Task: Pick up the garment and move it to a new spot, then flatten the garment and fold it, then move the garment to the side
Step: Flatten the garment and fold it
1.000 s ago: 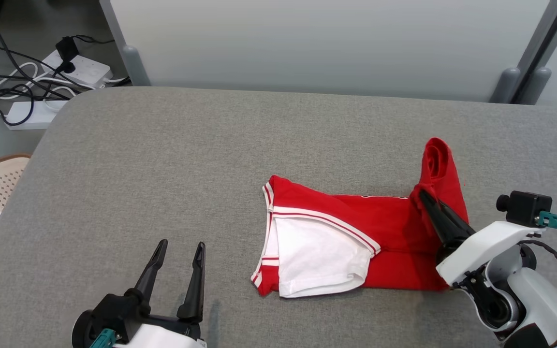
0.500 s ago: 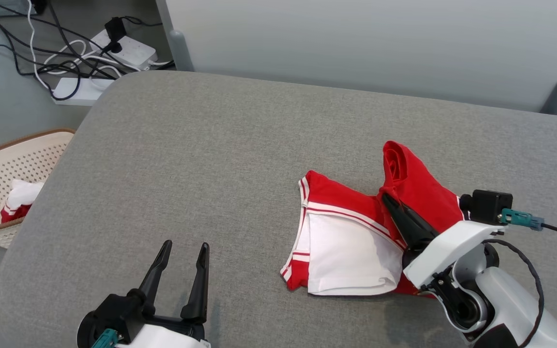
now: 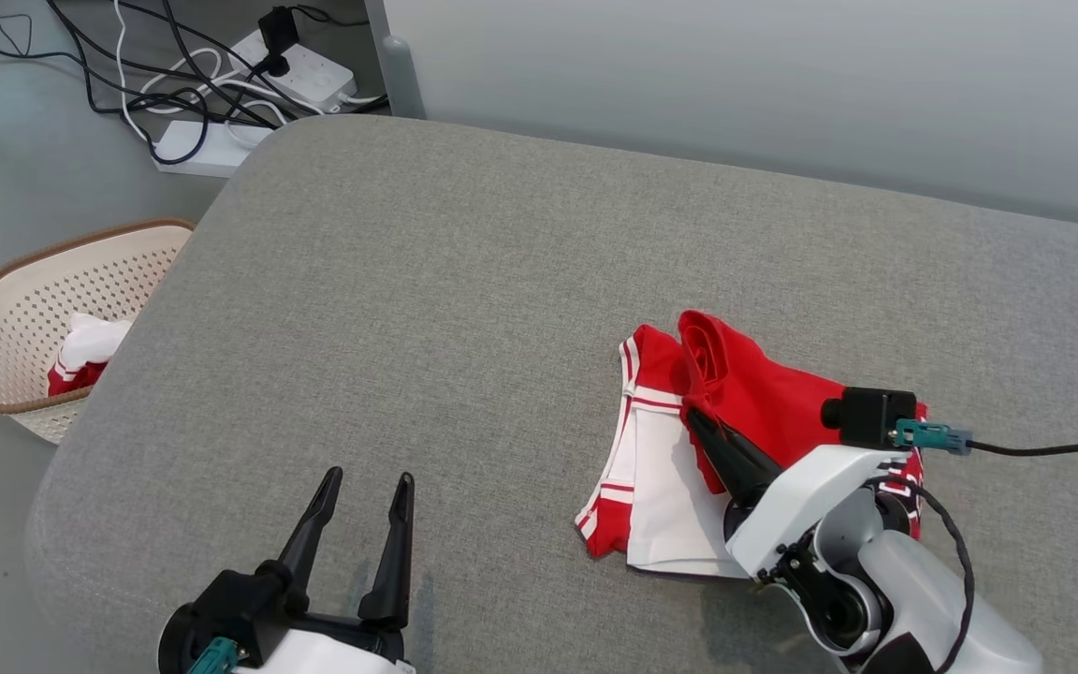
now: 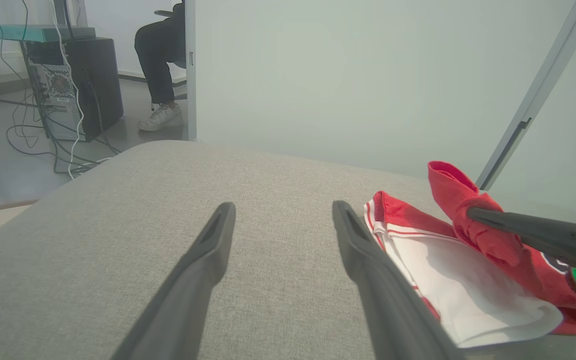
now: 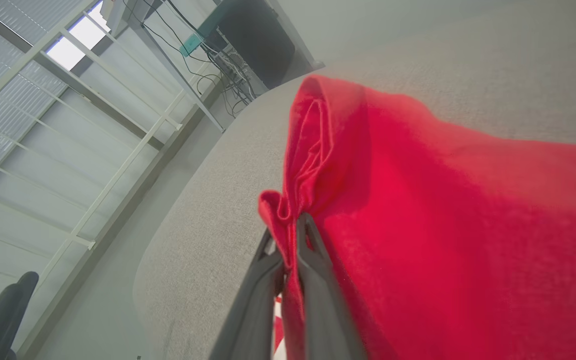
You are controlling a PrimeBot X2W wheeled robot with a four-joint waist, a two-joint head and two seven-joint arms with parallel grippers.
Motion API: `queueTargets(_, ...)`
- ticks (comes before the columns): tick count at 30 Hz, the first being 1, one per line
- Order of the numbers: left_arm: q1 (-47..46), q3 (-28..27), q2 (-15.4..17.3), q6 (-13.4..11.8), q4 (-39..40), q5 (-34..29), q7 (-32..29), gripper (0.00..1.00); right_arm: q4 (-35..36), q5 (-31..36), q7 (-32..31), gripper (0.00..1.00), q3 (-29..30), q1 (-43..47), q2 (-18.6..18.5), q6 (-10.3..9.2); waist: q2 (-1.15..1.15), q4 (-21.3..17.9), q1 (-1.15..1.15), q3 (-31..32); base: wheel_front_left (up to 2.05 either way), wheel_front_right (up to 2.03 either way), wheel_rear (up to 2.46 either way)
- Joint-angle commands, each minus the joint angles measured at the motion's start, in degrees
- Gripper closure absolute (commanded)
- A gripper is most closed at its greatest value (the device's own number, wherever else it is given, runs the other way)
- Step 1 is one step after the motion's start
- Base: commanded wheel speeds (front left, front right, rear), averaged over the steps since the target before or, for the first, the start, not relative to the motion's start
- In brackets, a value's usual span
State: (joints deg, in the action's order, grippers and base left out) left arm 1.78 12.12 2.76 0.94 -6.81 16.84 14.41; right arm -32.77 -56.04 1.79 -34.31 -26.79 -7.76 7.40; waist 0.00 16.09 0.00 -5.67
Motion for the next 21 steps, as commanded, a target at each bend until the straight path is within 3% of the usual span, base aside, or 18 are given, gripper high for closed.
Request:
queueTargets(1,-2.9,-1.6,0.1,-0.3,1.2,0.4,0.6,0.00,0.8,0.1,0.8,1.00,-1.1,-1.5,0.8,0.09,0.00,0.1,0.00,0.0,0.00,0.00,0.00)
queueTargets(7,-3.1,-1.1,0.1,-0.3,0.8,0.5,0.6,0.00,-3.8,-1.3,2.1,1.00,-2.9,-3.0,2.5,0.09,0.00,0.7,0.00,0.2,0.00,0.00,0.00)
queueTargets(8,-3.1,-1.1,0.1,-0.3,0.7,0.5,0.6,0.00,-4.4,-1.5,2.4,0.77,-3.2,-3.2,2.7,0.09,0.00,0.8,0.00,0.3,0.00,0.00,0.00)
queueTargets(9,-3.1,-1.1,0.1,-0.3,0.7,0.4,0.6,0.00,-4.9,-1.7,2.5,0.44,-3.6,-3.4,2.9,0.09,0.00,0.8,0.00,0.3,0.00,0.00,0.00)
queueTargets(10,-3.0,-1.2,0.1,-0.3,0.7,0.4,0.6,0.00,-5.1,-2.2,2.5,0.00,-4.0,-3.6,3.1,0.09,0.00,0.8,0.00,0.4,0.00,0.00,0.00)
queueTargets(21,-2.8,-1.8,0.1,-0.3,0.8,0.0,0.6,0.00,-3.6,-6.8,3.6,0.00,-9.1,-4.7,4.1,0.09,0.00,-0.3,0.00,0.9,0.00,0.00,0.00)
